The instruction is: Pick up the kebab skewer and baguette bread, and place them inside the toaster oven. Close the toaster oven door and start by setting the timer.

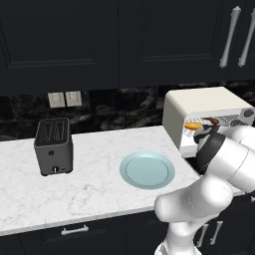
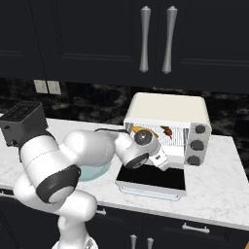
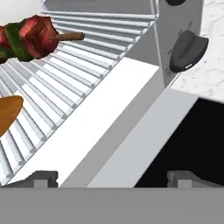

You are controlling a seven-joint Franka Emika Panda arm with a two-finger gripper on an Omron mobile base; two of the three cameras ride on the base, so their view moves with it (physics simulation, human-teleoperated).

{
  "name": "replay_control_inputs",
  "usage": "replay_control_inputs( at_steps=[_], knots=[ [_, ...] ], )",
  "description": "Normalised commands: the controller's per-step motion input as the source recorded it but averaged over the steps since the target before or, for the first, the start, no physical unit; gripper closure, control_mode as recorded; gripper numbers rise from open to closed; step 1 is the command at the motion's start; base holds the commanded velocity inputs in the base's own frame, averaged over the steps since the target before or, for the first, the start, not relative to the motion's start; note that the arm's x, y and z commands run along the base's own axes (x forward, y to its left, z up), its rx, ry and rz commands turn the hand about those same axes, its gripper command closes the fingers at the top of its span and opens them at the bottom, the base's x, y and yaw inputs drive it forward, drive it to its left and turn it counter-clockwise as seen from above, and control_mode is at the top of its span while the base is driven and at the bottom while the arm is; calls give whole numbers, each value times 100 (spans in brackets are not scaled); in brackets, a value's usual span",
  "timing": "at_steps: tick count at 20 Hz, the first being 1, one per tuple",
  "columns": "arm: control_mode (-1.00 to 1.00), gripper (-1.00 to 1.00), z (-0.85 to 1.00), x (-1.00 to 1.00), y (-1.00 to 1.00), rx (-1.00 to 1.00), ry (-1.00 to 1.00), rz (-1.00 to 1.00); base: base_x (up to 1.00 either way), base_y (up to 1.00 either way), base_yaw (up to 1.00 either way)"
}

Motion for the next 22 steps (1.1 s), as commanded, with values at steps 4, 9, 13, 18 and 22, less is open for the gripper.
replay_control_inputs(
  at_steps=[4, 9, 13, 18, 22],
  knots=[
    [-100, -100, 18, -88, 11, 0, -1, 0, 0, 0, 0],
    [-100, -100, 43, -76, 12, 0, 3, 3, 0, 0, 0],
    [-100, -100, 50, -47, 14, 0, 18, 11, 0, 0, 0],
    [-100, -100, 8, -38, 1, -2, 35, 23, 0, 0, 0],
    [-100, -100, -20, -43, 2, 0, 17, 35, 0, 0, 0]
  ],
)
